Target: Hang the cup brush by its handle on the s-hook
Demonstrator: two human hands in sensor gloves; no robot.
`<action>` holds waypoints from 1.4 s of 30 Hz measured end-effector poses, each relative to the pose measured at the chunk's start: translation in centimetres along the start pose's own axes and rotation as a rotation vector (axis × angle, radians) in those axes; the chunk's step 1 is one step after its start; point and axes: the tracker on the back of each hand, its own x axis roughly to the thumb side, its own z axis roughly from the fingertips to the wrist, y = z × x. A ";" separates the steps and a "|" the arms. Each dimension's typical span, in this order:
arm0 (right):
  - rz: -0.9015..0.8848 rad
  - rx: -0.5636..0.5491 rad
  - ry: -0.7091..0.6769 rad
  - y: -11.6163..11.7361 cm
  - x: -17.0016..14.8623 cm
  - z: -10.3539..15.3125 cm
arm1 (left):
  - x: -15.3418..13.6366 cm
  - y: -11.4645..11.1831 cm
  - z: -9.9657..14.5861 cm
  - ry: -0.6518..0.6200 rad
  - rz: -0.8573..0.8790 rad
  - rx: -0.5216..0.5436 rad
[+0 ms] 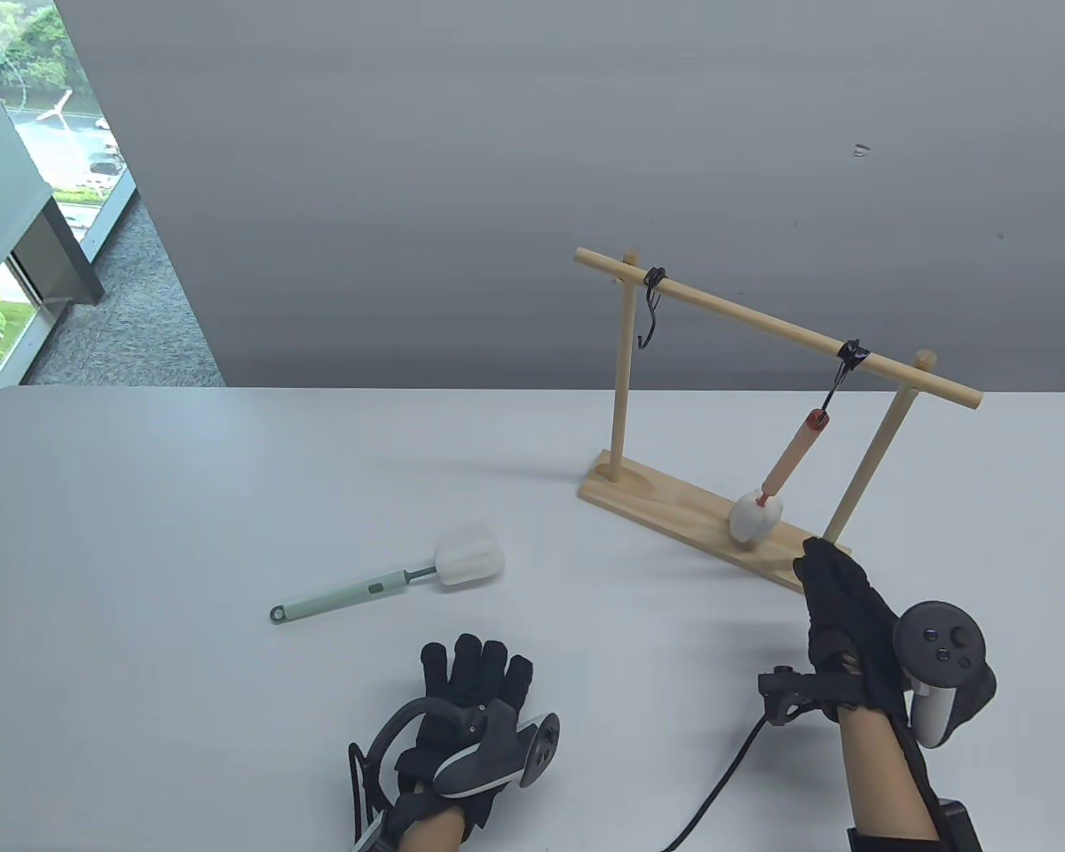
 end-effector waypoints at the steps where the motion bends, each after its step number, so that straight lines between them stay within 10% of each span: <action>1: 0.001 0.000 -0.001 0.0 0.0 0.0 | 0.0 0.0 0.0 0.001 -0.001 -0.002; 17: -0.017 0.013 -0.061 0.8 0.8 0.3 | -2.0 0.0 -0.1 0.108 0.016 0.009; 26: -0.034 0.025 -0.071 1.1 1.0 0.2 | -6.6 -0.3 -0.1 0.405 -0.040 0.032; 33: -0.058 0.029 -0.106 1.9 1.5 0.4 | -13.2 -0.1 -0.5 0.620 0.463 0.099; 42: -0.053 0.066 -0.100 2.2 1.3 0.5 | -15.5 0.8 -4.4 0.697 0.469 -0.061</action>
